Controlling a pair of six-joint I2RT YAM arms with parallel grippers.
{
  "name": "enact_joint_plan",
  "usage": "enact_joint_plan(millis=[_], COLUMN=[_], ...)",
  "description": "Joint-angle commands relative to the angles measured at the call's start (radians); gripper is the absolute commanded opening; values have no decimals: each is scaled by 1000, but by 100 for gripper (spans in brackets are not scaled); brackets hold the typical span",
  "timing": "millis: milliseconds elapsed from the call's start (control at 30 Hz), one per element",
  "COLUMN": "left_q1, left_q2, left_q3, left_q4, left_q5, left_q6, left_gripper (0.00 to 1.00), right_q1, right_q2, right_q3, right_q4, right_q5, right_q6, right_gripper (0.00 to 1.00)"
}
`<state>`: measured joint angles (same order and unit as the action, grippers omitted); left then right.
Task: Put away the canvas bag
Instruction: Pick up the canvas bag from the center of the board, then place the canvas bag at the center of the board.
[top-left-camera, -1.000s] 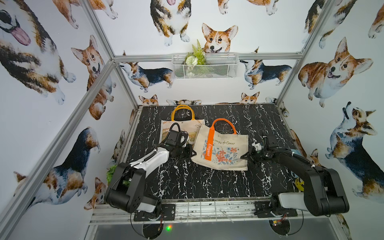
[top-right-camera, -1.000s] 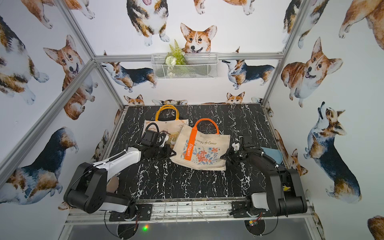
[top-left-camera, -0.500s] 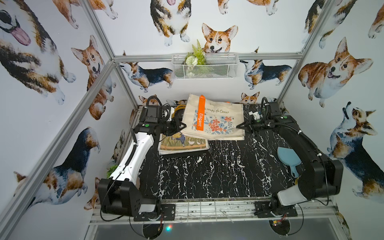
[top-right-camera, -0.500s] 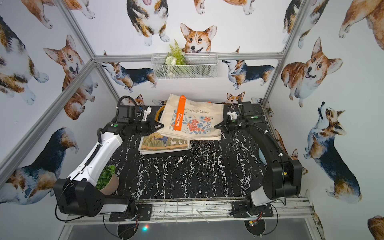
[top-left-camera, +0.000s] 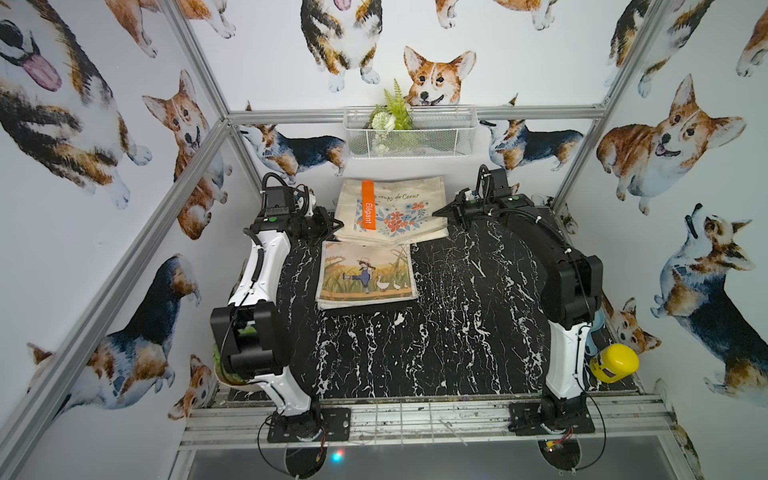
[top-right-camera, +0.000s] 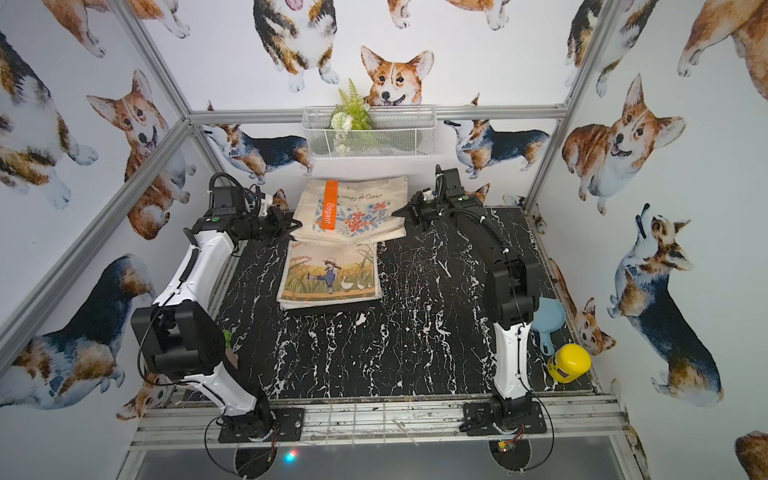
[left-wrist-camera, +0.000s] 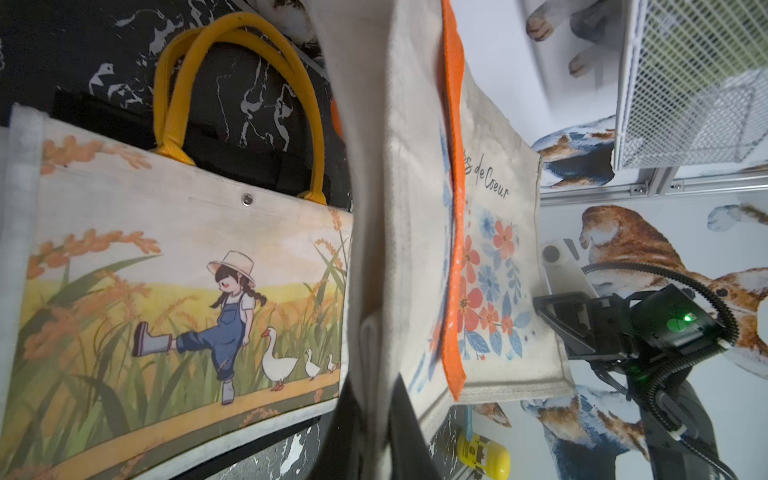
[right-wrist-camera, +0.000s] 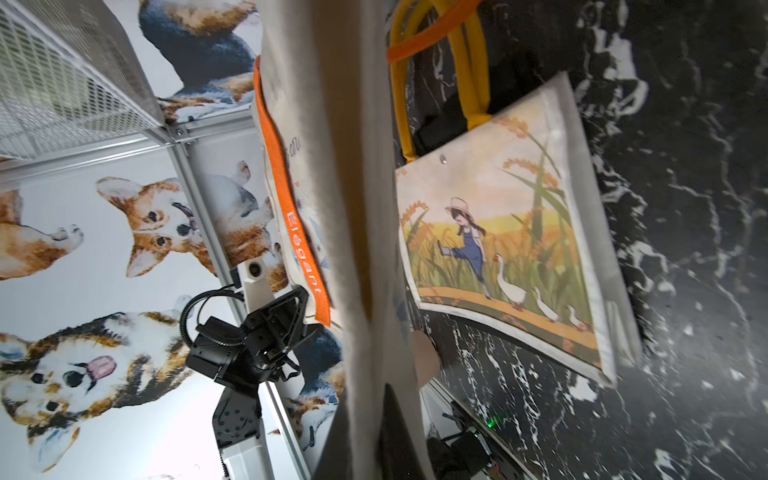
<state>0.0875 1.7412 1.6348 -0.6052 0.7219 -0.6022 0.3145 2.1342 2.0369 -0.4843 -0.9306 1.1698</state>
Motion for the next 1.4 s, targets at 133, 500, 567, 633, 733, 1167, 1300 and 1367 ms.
enact_joint_plan(millis=[133, 500, 567, 633, 733, 1167, 1300, 1367], left_q1=[45, 87, 90, 93, 98, 96, 88, 82], left_q2=[180, 251, 245, 227, 171, -111, -179, -197], left_q3=[213, 265, 261, 241, 159, -361, -508, -552], left_q4=[76, 59, 45, 30, 44, 179, 223, 218], left_q5=[46, 1, -6, -11, -23, -59, -77, -84], left_q6=[-53, 9, 26, 38, 51, 50, 19, 21], left_gripper=[0, 0, 0, 0, 0, 0, 0, 0], right_q1=[15, 73, 87, 98, 111, 142, 154, 162], right_q2=[345, 505, 503, 483, 423, 88, 51, 40], right_q3=[481, 518, 497, 467, 380, -233, -349, -390], right_q4=[40, 273, 263, 224, 175, 34, -13, -17], right_q5=[-119, -167, -179, -181, -173, -102, -64, -55], right_q6=[206, 370, 350, 302, 219, -103, -180, -197], right_gripper=[0, 0, 0, 0, 0, 0, 0, 0])
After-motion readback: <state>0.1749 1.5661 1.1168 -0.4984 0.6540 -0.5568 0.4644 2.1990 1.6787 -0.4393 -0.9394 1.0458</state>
